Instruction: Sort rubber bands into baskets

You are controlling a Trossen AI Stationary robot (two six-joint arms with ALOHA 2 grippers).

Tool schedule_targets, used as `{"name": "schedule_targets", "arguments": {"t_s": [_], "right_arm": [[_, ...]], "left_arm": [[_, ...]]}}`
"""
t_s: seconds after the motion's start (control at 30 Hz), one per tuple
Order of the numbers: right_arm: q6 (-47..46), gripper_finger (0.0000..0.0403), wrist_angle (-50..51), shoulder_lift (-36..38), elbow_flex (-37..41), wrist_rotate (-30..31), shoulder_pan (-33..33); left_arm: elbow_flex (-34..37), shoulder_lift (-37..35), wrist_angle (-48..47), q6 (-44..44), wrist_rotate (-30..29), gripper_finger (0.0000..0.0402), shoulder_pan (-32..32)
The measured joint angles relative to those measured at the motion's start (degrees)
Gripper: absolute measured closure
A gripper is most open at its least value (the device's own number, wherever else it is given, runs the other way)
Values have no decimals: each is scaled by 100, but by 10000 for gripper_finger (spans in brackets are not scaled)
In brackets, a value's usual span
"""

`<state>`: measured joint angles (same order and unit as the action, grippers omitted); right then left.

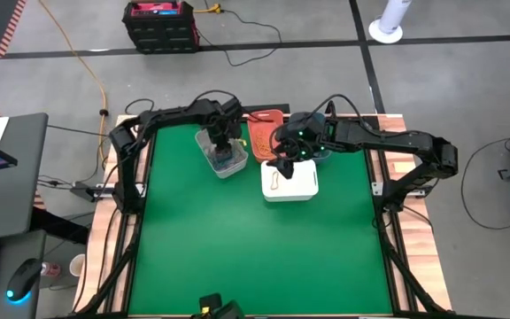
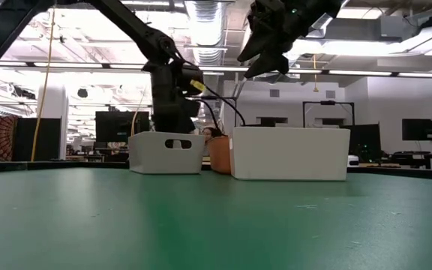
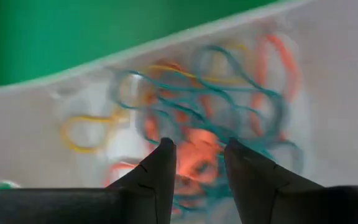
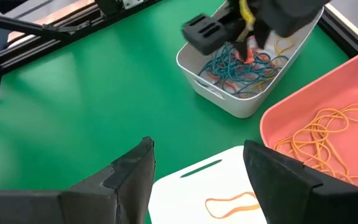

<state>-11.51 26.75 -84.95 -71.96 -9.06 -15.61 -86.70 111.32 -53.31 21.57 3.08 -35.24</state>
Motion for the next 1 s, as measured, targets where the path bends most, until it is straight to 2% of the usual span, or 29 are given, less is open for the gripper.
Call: {"name": "schedule_targets", "arguments": {"t_s": [0.23,0.5,0.83,1.0], "right_arm": [[0,133,19,0,0,13,102],[2,133,19,0,0,144,100],[46,133,23,0,0,142,84],[53,133,24,0,0,142,84]], "left_arm": [[3,382,-104,101,-32,291,-57],[-68,499,-457,275,-43,392,-22],[-1007,477,-1152,415,-36,394,-56],[-1299,477,-1544,298,254,394,-85]]}}
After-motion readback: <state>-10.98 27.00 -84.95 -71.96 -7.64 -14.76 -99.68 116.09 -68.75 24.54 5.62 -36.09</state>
